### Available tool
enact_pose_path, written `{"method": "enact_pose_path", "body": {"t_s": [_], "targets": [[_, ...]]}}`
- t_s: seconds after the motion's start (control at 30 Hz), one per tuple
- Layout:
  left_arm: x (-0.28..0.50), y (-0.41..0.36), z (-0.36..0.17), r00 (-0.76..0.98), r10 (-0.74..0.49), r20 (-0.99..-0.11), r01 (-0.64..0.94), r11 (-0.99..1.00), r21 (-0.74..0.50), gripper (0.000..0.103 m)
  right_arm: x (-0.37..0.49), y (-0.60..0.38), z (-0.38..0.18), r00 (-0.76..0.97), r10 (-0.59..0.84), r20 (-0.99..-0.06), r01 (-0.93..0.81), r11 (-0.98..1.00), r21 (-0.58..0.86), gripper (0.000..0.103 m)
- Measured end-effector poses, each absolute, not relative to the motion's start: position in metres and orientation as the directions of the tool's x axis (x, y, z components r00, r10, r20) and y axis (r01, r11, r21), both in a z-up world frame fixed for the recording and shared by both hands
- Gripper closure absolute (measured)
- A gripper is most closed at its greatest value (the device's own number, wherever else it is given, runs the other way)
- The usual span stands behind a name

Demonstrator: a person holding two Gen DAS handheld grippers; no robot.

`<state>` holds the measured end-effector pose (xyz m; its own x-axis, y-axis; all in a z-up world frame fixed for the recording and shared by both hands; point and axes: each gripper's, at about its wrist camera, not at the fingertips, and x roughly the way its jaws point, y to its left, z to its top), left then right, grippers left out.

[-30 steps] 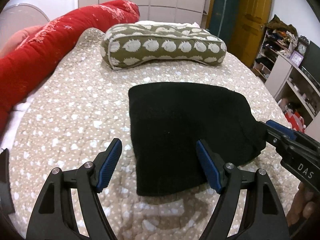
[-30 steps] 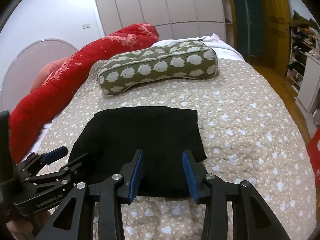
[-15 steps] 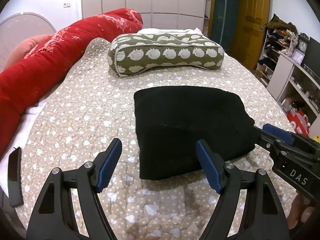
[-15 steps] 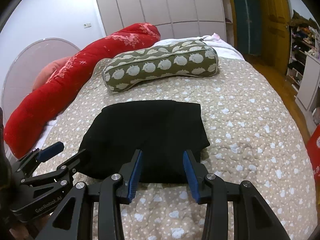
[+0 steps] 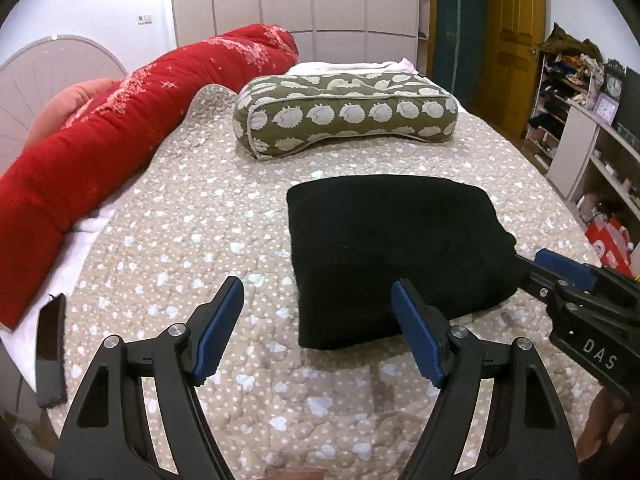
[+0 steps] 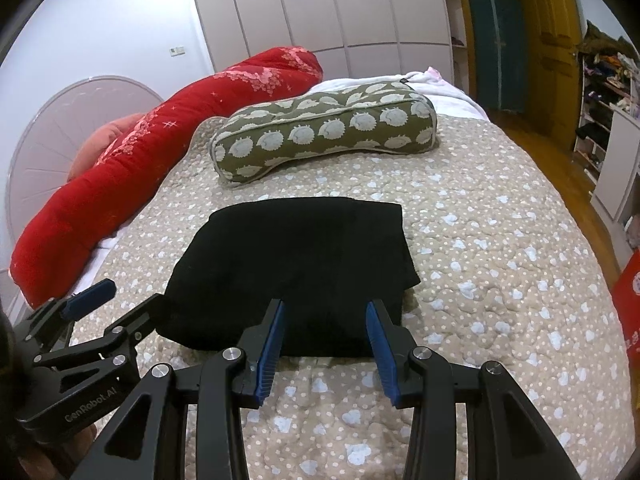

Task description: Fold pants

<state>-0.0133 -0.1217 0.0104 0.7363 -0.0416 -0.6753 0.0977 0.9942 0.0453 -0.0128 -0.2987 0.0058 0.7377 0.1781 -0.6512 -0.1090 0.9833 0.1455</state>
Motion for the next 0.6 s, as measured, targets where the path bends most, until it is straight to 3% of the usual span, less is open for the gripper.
{"method": "enact_pose_path", "body": {"t_s": [0.23, 0.37, 0.6], "targets": [[-0.0136, -0.1233, 0.0116, 0.729, -0.046, -0.683, 0.111, 0.992, 0.052, 0.026, -0.0109, -0.3048, 0.0052, 0.733, 0.183, -0.655, -0.104, 0.982, 0.157, 0.063], [-0.014, -0.1306, 0.0095, 0.74, 0.043, -0.671, 0.074, 0.987, 0.145, 0.026, -0.0096, -0.3072, 0.0032, 0.729, 0.182, -0.66, -0.098, 0.982, 0.163, 0.063], [-0.0129, -0.1306, 0.0056, 0.726, -0.002, -0.688, 0.101, 0.99, 0.104, 0.026, -0.0086, -0.3071, 0.0003, 0.724, 0.185, -0.664, -0.097, 0.981, 0.167, 0.063]]}}
